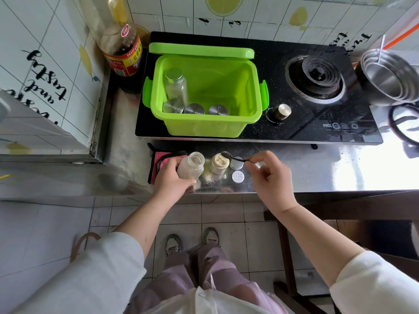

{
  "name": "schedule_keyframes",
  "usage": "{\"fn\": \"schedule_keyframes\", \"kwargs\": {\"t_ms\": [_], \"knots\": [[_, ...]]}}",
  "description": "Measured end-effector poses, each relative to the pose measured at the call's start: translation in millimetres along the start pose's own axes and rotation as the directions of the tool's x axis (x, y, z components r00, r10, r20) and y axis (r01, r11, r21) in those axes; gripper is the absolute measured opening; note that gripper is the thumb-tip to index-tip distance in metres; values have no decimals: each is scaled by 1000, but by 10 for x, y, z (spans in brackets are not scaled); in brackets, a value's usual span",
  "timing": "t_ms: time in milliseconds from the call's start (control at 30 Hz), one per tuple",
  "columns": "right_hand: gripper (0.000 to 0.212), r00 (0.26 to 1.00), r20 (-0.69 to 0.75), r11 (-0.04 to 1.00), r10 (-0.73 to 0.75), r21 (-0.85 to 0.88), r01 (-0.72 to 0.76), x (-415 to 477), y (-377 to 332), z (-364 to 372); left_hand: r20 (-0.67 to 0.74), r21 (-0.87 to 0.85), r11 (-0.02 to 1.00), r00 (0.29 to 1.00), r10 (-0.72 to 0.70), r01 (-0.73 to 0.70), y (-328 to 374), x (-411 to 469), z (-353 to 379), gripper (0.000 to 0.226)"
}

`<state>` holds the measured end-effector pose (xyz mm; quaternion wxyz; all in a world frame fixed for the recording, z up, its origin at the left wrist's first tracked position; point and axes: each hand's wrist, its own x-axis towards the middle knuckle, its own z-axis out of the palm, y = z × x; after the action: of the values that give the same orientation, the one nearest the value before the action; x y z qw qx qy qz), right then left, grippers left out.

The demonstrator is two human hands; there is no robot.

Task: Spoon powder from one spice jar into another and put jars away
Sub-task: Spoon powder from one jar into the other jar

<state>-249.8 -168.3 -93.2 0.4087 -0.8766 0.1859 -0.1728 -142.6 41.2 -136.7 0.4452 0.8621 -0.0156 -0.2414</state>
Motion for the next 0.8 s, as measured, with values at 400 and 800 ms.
{"fn": "schedule_keyframes", "kwargs": {"t_ms": [400, 800], "knots": [[22, 768, 237, 309, 595, 815, -490, 66, -339, 287, -9, -18, 1000, 1000, -5, 5, -14, 10, -49, 54], [19, 923, 152, 747, 352, 549, -375, 91, -569, 358, -39, 85, 994, 996, 75, -71, -11, 34, -154, 47]]}}
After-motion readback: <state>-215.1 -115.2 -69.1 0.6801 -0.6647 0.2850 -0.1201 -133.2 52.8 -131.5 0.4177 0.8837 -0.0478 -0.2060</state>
